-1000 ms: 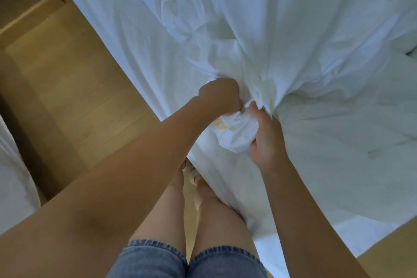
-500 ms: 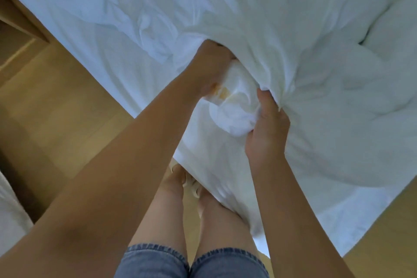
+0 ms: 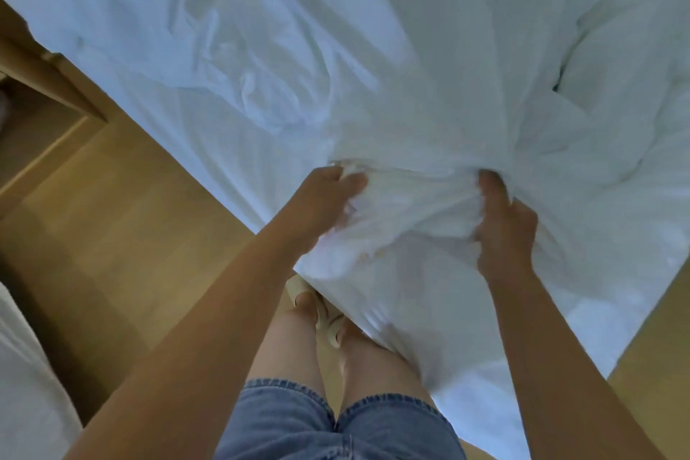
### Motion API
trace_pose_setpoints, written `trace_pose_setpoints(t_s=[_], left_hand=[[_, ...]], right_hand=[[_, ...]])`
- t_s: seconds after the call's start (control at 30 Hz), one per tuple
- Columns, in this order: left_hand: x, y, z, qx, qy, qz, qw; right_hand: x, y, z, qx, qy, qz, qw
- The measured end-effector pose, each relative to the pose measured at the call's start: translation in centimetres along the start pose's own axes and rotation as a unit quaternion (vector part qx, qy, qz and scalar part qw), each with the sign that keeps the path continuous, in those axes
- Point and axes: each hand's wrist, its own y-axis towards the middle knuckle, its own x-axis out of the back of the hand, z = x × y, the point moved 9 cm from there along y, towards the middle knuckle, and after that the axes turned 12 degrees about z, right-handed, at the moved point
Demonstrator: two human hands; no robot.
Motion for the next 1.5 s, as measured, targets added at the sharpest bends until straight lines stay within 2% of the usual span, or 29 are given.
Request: trace_pose_setpoints(t_s=[0.07,0.1,0.17,0.23,0.27,0.33,0.4,0.47,0.5,0.63,0.73,0.83,0.9,0.97,1.03,1.1,1.17,1.27,1.33,1.37,1.4,1.47,1.5], left_hand=[[-2.5,-1.8,2.2,0.003,0.029,0.046,0.999],[-3.5,-2.5,3.2,0.0,0.029,0.062,0.998],[-4.8,-3.7,5.2,0.01,0.03,0.072,0.997],[-5.0,-4.3,7.6,0.04,0.024,0.074,0.996],[-5.0,-4.3,8.8,0.056,0.014,0.074,0.996],[-4.8,-3.9,10.5,0.079,0.007,0.069,0.995],[-5.1,-3.3,11.5,0.084,0.012,0.071,0.994],[-5.9,-2.9,12.1,0.088,0.026,0.08,0.993],[-6.3,-2.7,12.2,0.091,0.029,0.087,0.992],[-6.2,-1.0,11.1,0.09,0.055,0.08,0.991],[-5.6,1.0,9.6,0.085,0.09,0.046,0.991],[-5.4,2.2,9.5,0.1,0.058,0.027,0.993],[-5.3,2.8,9.9,0.112,0.021,0.014,0.993],[-4.9,3.6,9.9,0.116,-0.009,-0.005,0.993],[-4.4,4.5,9.8,0.104,-0.041,-0.024,0.993],[-3.8,5.3,9.7,0.084,-0.059,-0.039,0.994],[-3.3,5.9,10.2,0.082,-0.053,-0.041,0.994],[-3.5,6.5,11.9,0.107,-0.06,-0.015,0.992],[-3.6,6.9,12.5,0.105,-0.082,-0.007,0.991],[-3.6,7.0,12.8,0.103,-0.095,-0.005,0.99],[-3.6,7.2,13.2,0.103,-0.106,-0.002,0.989],[-3.6,7.4,13.9,0.108,-0.096,0.001,0.989],[-3.5,7.5,14.3,0.11,-0.079,-0.005,0.991]], right_hand=[[0.9,1.8,0.7,-0.012,0.092,0.005,0.996],[0.6,2.4,0.1,-0.037,0.175,0.044,0.983],[-0.7,2.1,-2.0,-0.103,0.335,0.129,0.928],[-1.0,0.0,-5.5,-0.165,0.383,0.133,0.899],[-1.1,-1.6,-7.6,-0.193,0.371,0.123,0.9],[-1.2,-5.2,-11.5,-0.245,0.272,0.097,0.926],[-2.8,-8.3,-13.2,-0.279,0.198,0.139,0.929],[-5.0,-9.2,-12.8,-0.292,0.173,0.203,0.918],[-5.5,-8.8,-12.5,-0.29,0.165,0.208,0.919],[-5.4,-6.1,-12.0,-0.307,0.135,0.109,0.936],[-5.4,-5.2,-11.8,-0.289,0.111,0.074,0.948],[-5.1,-4.5,-11.7,-0.273,0.074,0.069,0.957],[-5.0,-3.9,-11.2,-0.244,-0.003,0.088,0.966],[-5.1,-3.5,-10.5,-0.219,-0.129,0.135,0.958],[-5.0,-2.9,-9.5,-0.172,-0.319,0.176,0.915],[-4.3,-1.8,-7.2,-0.1,-0.462,0.152,0.868],[-4.3,-0.5,-4.7,-0.018,-0.522,0.129,0.843],[-7.6,-0.1,-3.9,0.086,-0.549,0.223,0.801],[-9.6,-0.5,-5.7,0.109,-0.609,0.274,0.736],[-10.2,-0.5,-6.6,0.118,-0.643,0.276,0.704],[-10.5,-0.4,-7.1,0.133,-0.662,0.266,0.688],[-10.8,0.0,-7.4,0.165,-0.647,0.249,0.702],[-10.8,0.3,-7.2,0.177,-0.611,0.244,0.732]])
